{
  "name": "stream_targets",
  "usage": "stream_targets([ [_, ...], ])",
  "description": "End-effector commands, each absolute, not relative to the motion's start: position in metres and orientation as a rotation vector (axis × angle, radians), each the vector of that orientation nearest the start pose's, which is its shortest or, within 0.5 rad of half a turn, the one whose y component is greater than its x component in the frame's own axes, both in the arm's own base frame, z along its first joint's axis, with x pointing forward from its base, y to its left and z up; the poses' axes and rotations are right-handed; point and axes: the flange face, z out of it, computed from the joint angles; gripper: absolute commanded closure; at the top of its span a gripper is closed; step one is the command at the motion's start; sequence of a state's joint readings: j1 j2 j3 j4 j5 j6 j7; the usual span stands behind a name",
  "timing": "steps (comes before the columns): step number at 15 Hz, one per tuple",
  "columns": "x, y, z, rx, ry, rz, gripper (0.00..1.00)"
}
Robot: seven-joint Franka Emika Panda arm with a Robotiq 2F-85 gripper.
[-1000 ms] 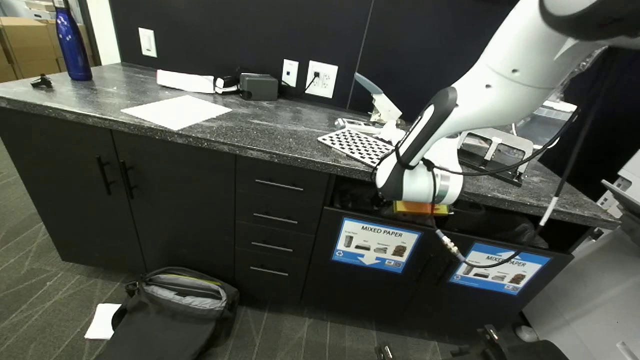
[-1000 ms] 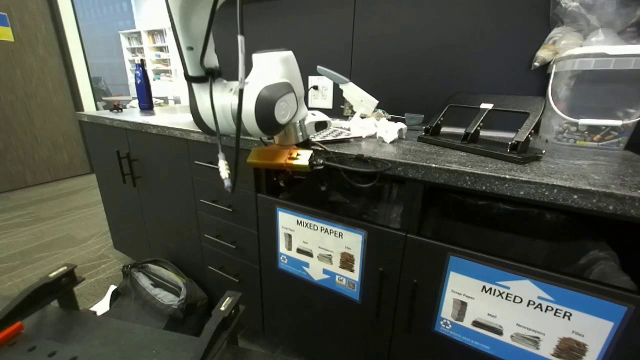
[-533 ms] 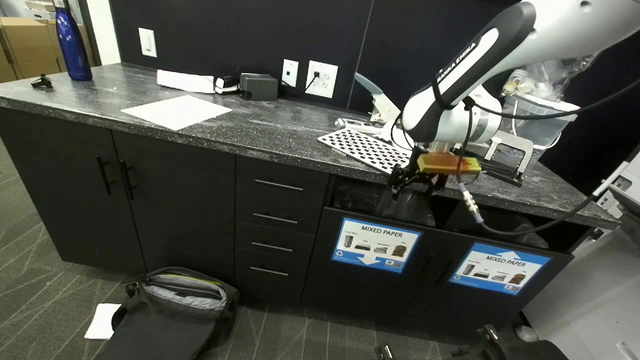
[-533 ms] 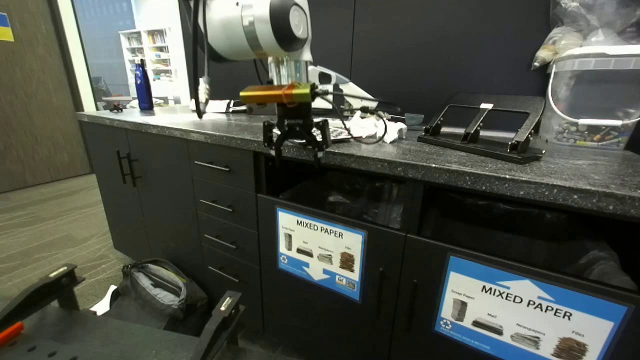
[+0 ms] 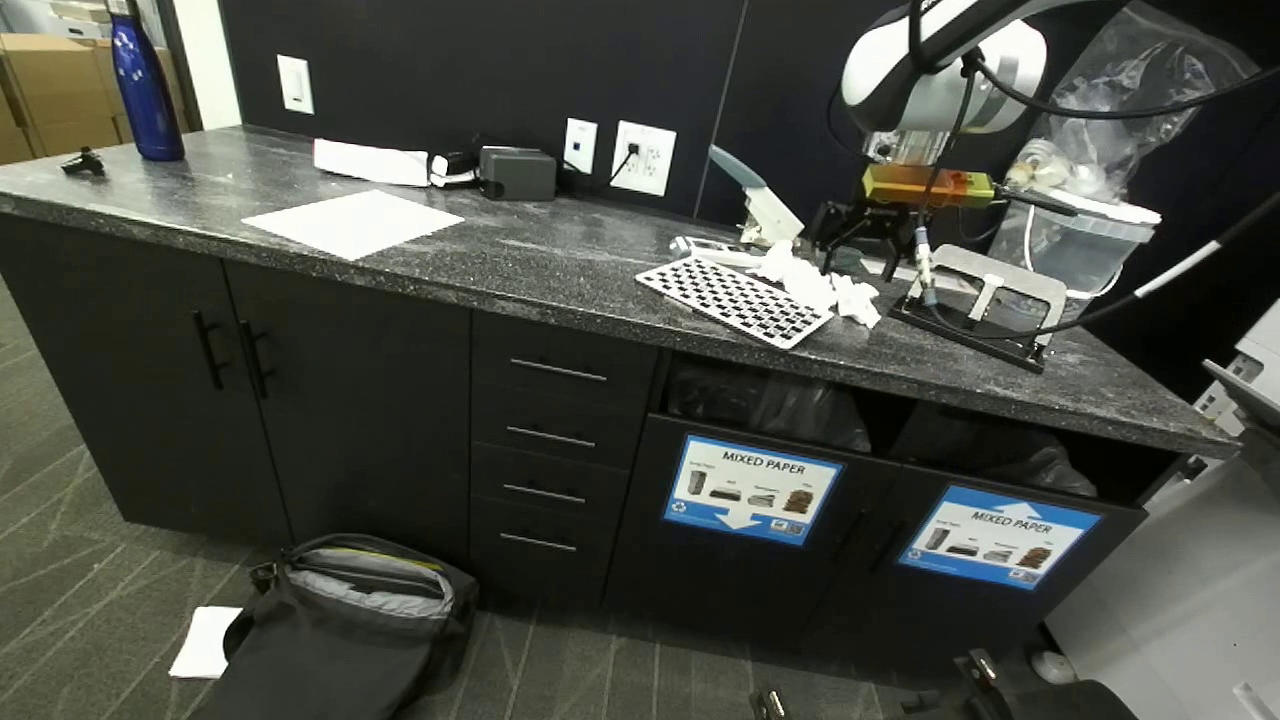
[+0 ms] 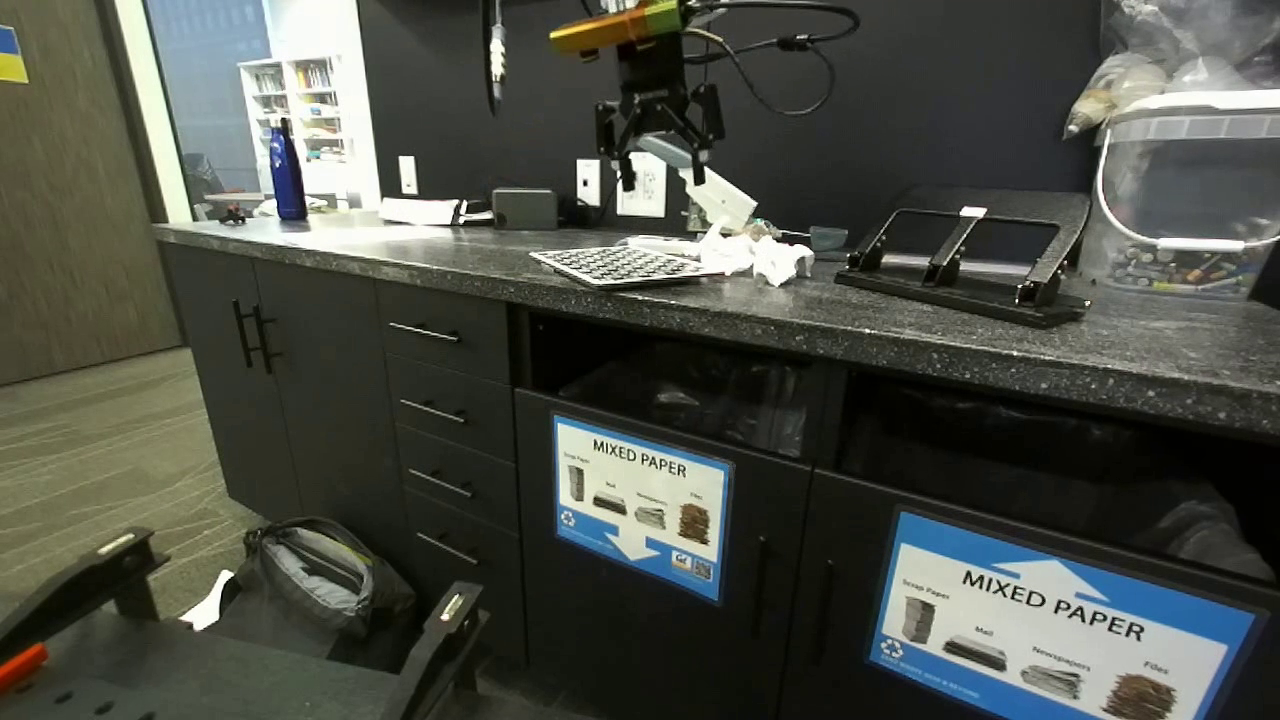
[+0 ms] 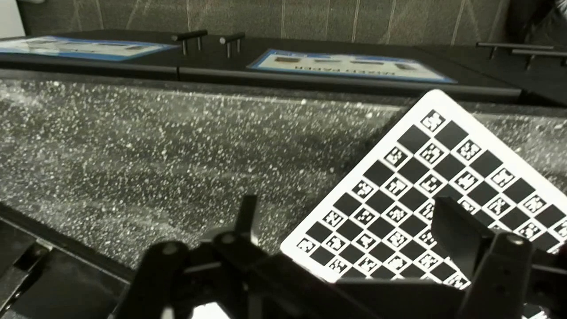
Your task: Pick up all the papers from the counter and throw them in the bin
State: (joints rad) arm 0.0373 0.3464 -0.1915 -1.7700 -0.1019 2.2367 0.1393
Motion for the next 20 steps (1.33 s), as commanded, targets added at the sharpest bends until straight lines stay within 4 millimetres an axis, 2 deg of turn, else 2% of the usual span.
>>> stream_targets([
  [1, 0.7, -0.138, 0.367, -3.258, 0.464, -0.258, 0.0],
  [4, 0.724, -0.176, 0.343, -3.252, 0.523, -0.285, 0.0],
  [7, 0.743, -0.204, 0.316, -3.211, 0.523, -0.281, 0.0],
  [9, 0.756, -0.214, 0.307, -3.179, 0.475, -0.324, 0.0],
  [14, 0.78, -0.232, 0.302, -3.166, 0.407, -0.429, 0.0],
  [16, 0.784, -0.239, 0.296, -3.169, 0.405, -0.424, 0.28],
  [20, 0.785, -0.247, 0.284, -3.172, 0.394, -0.373, 0.58],
])
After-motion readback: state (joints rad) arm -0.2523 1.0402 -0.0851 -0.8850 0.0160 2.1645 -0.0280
